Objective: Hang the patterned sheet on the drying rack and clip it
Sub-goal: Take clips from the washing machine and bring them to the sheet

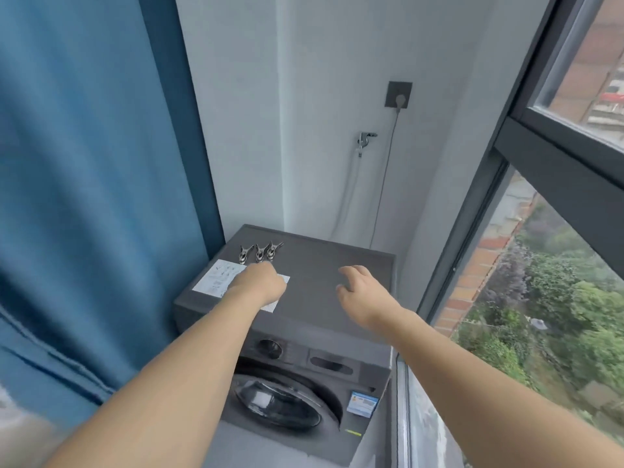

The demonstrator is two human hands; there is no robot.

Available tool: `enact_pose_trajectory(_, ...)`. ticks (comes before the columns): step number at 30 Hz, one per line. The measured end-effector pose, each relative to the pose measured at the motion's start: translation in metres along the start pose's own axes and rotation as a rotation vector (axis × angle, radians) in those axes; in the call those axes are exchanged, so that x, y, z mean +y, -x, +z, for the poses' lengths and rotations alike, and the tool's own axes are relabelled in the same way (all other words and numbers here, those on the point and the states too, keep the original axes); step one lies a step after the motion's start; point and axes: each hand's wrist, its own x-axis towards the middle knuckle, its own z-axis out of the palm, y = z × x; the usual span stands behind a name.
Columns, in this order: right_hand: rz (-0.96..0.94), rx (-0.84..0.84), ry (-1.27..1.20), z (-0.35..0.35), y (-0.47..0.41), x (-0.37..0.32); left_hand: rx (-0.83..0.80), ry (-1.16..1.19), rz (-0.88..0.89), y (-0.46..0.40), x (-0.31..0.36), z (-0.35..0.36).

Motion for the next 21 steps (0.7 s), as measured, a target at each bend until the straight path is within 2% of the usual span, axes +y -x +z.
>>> enact_pose_trajectory(5, 0.046, -0.096, -0.019, 0.001, -0.086, 0.024, -0.004, 0.014, -0.070, -0.085, 0.000, 0.008)
enact_pose_trajectory(10, 0.010, -0.158, -0.089, 0.018, -0.178, 0.014, 0.027, -0.013, -0.147, -0.179, -0.031, 0.016)
enact_pose_trajectory(17, -0.066, -0.222, -0.115, 0.083, -0.320, -0.006, 0.061, -0.012, -0.206, -0.320, -0.097, 0.048)
enact_pose_trajectory(21, -0.025, -0.286, -0.140, 0.129, -0.379, -0.016, 0.053, -0.045, -0.178, -0.366, -0.119, 0.083)
